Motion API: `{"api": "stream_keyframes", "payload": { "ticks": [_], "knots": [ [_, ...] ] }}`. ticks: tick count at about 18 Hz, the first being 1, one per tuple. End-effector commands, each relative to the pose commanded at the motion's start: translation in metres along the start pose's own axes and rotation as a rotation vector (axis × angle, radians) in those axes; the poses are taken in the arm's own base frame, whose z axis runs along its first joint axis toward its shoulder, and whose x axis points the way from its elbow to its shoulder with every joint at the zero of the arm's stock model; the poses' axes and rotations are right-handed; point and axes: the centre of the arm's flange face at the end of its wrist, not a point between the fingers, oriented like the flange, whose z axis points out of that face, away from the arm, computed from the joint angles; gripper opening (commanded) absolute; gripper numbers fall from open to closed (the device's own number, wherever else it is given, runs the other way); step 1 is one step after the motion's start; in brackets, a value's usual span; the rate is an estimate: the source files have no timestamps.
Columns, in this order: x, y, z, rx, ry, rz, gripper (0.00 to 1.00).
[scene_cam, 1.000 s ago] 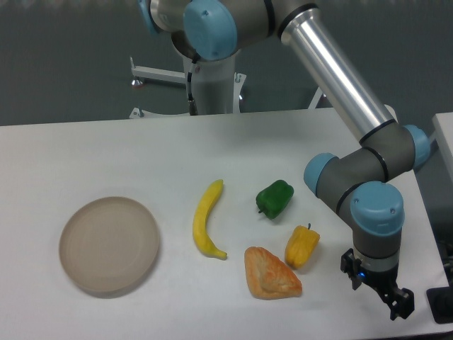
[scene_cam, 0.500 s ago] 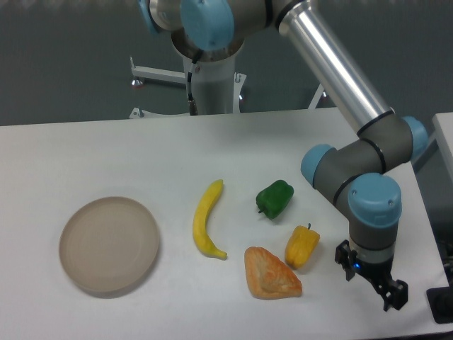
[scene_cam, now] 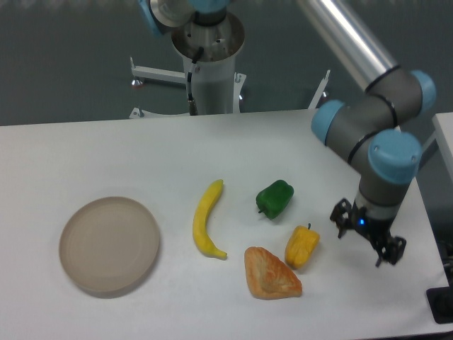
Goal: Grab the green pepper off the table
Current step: 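Move the open gripper over the green bell pepper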
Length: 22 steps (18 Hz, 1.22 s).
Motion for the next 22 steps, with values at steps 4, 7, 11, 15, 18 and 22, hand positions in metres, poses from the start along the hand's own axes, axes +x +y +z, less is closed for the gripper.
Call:
{"api": "stream_keyframes", "payload": {
  "ticks": [4, 7, 11, 15, 18, 22],
  "knots": [
    [0.037, 0.014, 0.001, 0.021, 0.055, -0.098, 1.00],
    [0.060, 0.013, 0.009, 0.050, 0.097, -0.167, 1.00],
    [0.090, 0.014, 0.018, 0.067, 0.141, -0.205, 1.00],
    [0.113, 0.014, 0.017, 0.069, 0.161, -0.202, 1.00],
    [0.127, 0.013, 0.022, 0.064, 0.178, -0.201, 1.00],
    [0.138, 0.010, 0.035, 0.071, 0.156, -0.184, 1.00]
  ]
}}
